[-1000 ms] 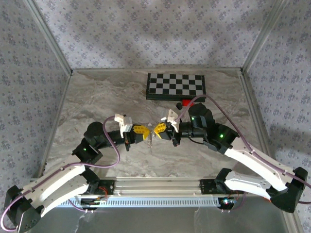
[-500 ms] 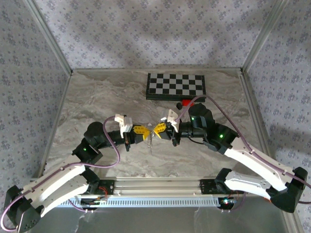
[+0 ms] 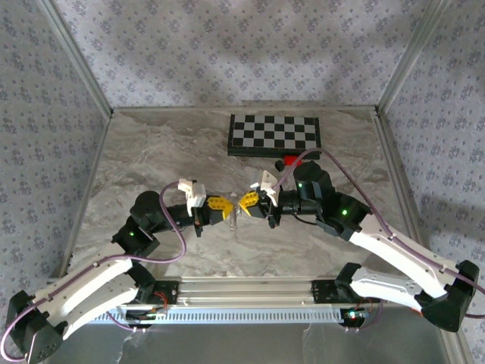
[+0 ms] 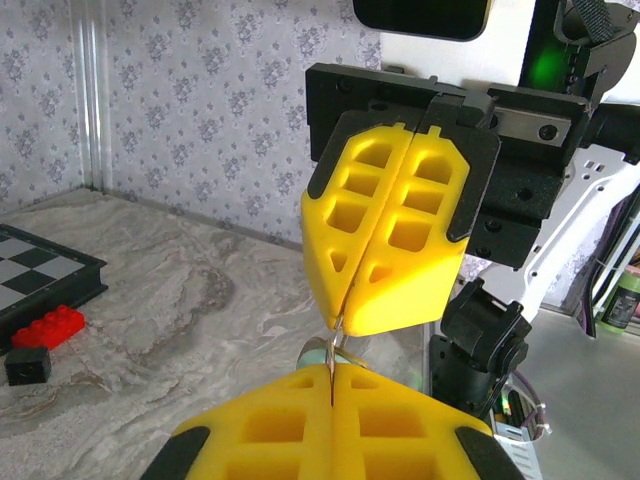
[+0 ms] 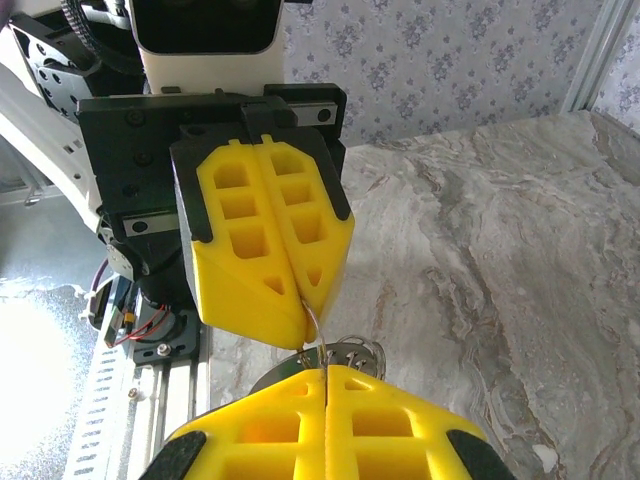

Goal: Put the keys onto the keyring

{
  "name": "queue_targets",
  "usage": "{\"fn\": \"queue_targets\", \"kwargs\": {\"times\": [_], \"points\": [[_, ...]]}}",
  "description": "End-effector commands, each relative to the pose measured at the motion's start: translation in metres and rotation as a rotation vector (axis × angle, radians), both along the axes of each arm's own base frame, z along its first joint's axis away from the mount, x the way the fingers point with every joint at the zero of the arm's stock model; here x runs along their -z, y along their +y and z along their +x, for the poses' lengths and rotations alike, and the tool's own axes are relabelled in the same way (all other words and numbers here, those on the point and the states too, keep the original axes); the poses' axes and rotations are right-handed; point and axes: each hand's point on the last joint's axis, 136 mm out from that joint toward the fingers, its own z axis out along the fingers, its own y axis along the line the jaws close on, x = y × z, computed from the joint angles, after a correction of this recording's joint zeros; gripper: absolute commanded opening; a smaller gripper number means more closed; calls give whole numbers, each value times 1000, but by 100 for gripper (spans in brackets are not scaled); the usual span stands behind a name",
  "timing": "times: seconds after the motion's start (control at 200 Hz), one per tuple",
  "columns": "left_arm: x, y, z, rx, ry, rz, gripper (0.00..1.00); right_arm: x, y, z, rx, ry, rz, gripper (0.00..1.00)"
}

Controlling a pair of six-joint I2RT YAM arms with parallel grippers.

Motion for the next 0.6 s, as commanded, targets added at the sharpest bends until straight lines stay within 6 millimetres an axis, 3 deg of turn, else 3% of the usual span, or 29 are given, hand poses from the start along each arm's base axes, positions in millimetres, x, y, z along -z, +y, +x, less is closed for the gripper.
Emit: {"fn": "queue_targets", "kwargs": {"times": [0.0, 0.595], "points": [[-19, 1, -8, 30, -49, -46, 0, 3, 4, 0, -8, -5, 7, 0], [-18, 0, -7, 28, -48, -42, 0, -6, 9, -4, -34, 4, 47, 0]]}}
